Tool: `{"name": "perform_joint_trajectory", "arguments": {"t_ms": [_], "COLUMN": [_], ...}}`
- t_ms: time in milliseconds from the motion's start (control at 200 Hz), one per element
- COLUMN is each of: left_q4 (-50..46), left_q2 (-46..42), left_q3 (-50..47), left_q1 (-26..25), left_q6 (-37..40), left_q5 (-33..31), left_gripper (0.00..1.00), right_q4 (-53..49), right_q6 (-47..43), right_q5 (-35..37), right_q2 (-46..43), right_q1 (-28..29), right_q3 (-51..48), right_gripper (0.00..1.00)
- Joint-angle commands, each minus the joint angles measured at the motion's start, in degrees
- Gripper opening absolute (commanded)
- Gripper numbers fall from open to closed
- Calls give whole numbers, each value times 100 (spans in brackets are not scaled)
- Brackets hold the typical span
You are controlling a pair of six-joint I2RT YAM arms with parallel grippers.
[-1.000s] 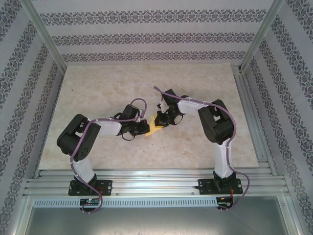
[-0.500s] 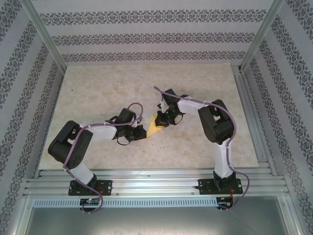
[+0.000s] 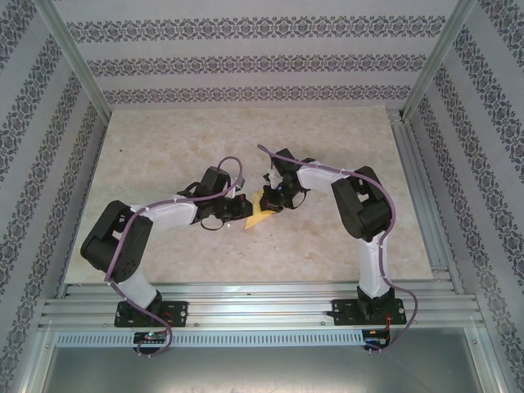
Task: Fold a paper plane with a square sheet of paper (fold left side to right side)
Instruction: Third fold the triangle at the center of the table.
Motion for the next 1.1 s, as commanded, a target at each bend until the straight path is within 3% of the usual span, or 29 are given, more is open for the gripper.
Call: {"name": "perform_joint_trajectory", "arguments": {"t_ms": [0,425,704,844,1094], "left_q4": [233,255,125,59,-167], "left_q2": [356,778,775,727,683], "left_q3": [19,-441,-662,-657,-568], "left_q1": [-28,-108,-114,-114,-120], "left_q6": [-102,-94,-55,-20,88], "left_q5": [116,-430,-655,-712,-796], "left_gripper": [5,3,3,3,3], "right_q4": [-312,-311,22,709,1867], "right_q6": [-151,-162,75,558,1351], "right_q5": [640,614,334,114,51], "right_q2": [267,178,-881,-1295,-1000], "right_q1": [1,-10,-296,-259,139], "right_q3": [-49,-23,-103,-465,-833], "right_gripper": [0,0,8,6,1]}}
